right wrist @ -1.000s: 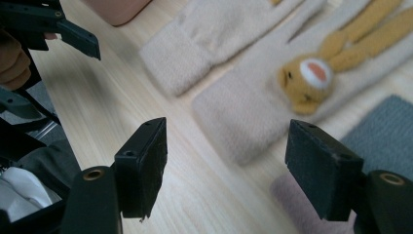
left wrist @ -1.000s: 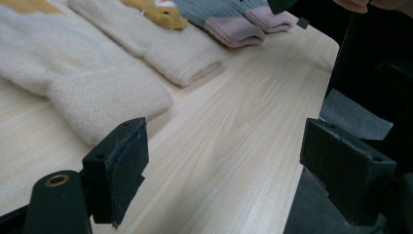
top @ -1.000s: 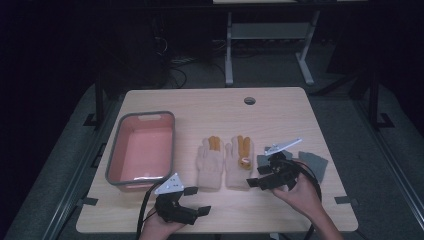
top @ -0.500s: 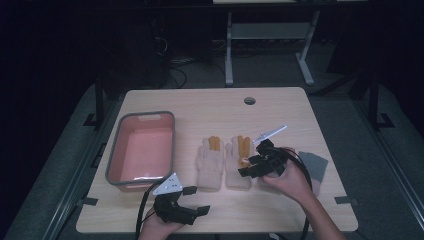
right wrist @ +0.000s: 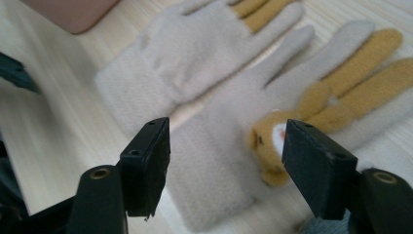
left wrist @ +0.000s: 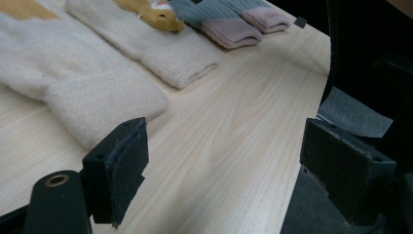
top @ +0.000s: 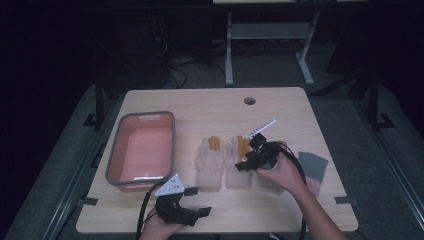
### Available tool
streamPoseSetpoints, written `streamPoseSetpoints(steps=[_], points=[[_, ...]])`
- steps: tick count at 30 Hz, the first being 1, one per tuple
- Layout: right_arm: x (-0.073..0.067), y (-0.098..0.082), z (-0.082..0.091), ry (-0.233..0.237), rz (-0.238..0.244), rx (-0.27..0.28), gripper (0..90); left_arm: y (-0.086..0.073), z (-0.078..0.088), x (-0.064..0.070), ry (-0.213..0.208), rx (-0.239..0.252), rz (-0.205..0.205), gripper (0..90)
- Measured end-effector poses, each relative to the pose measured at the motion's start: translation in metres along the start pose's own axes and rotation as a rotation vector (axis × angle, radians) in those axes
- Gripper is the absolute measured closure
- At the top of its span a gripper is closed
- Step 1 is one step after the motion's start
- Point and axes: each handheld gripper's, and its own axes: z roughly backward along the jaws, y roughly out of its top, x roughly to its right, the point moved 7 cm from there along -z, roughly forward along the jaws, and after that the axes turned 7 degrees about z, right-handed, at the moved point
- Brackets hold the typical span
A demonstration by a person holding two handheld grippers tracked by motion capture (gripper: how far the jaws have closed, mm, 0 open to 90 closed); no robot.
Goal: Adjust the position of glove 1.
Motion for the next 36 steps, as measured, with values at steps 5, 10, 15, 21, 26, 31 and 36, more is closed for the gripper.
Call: streamPoseSetpoints(steps=[5, 10, 15, 21, 26, 31, 36], points=[[0.009, -0.002, -0.011, -0.018, -0.005, -0.040, 37.0, -0.001, -0.001, 0.001, 0.000, -0.008, -0.007, 17.7], [0.016, -0.003, -0.020, -0.051, -0.003, -0.065, 41.7, -0.002, -0.002, 0.002, -0.002, -0.010, -0.010, 17.7], [0.021, -0.005, -0.025, -0.085, -0.009, -0.098, 48.4, -0.002, -0.003, 0.002, -0.003, -0.011, -0.009, 17.7], [0.025, -0.010, -0.037, -0.122, -0.010, -0.144, 49.5, -0.001, -0.001, 0.001, 0.002, -0.007, -0.006, 17.7], [0.024, -0.008, -0.040, -0.145, 0.000, -0.153, 53.3, -0.001, -0.002, 0.001, 0.003, -0.008, -0.006, 17.7], [0.023, -0.008, -0.040, -0.172, 0.013, -0.161, 58.2, -0.002, -0.002, 0.001, 0.003, -0.010, -0.008, 17.7], [0.022, -0.007, -0.038, -0.184, 0.023, -0.161, 62.2, -0.002, -0.001, 0.001, 0.007, -0.014, -0.013, 17.7]])
